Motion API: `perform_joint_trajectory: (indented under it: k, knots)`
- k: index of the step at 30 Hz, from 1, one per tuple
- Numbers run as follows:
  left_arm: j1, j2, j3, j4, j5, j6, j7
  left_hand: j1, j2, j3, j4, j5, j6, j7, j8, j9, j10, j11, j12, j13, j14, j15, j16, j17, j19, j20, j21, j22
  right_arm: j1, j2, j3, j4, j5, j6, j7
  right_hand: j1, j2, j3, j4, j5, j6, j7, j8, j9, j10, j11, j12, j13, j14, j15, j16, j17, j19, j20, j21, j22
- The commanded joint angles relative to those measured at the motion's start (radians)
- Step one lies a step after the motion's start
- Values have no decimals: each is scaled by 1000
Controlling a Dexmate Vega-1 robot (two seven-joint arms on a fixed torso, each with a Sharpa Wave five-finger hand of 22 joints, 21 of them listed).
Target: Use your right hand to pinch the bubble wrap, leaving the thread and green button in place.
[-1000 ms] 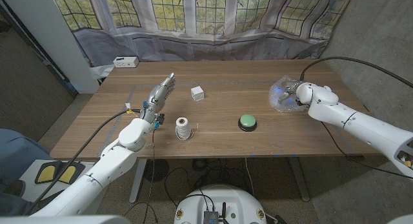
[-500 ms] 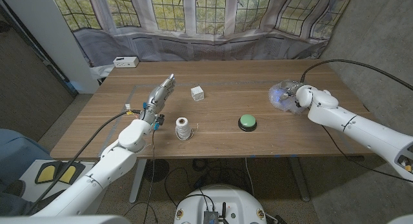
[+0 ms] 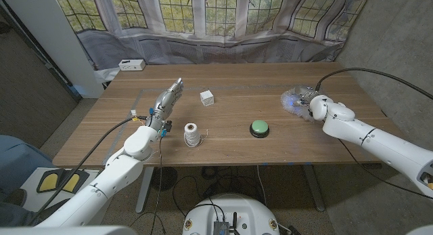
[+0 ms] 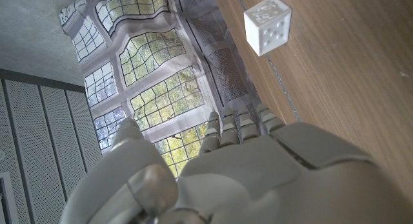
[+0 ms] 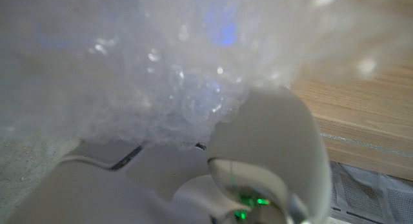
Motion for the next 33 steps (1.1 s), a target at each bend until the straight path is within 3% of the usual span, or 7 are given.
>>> perform_joint_trajectory:
  k: [1,14,33]
  knots:
    - [-2,-1,1,4,-2,-4,-6,-1,4,2,-1,-2,10,1,3,2,11,1,0,2,8,0,1,4,0,11,5,2,-52,-19,44,-65,2,-27,-94,-2,13,7,4,7,14,-2,1,-1,16,0,6,-1,12,-31,0,1,12,-1,8,6]
    - [-1,1,2,1,-6,-1,-11,-1,5,3,-1,-2,13,1,2,2,10,1,-1,2,9,-1,1,4,0,11,6,2,-70,-34,57,-116,-11,-53,-108,-4,19,12,8,8,27,-2,-3,-1,29,-2,-1,-2,26,-33,-3,2,13,-3,11,7]
    - [-15,5,4,4,-3,0,-21,-1,6,3,-1,-1,16,1,1,2,13,3,-1,3,11,-1,1,4,1,10,7,2,-139,-68,138,-235,21,-33,-183,-14,17,13,12,7,38,-4,-14,-3,37,-1,-17,-2,26,-36,-14,5,10,2,13,8]
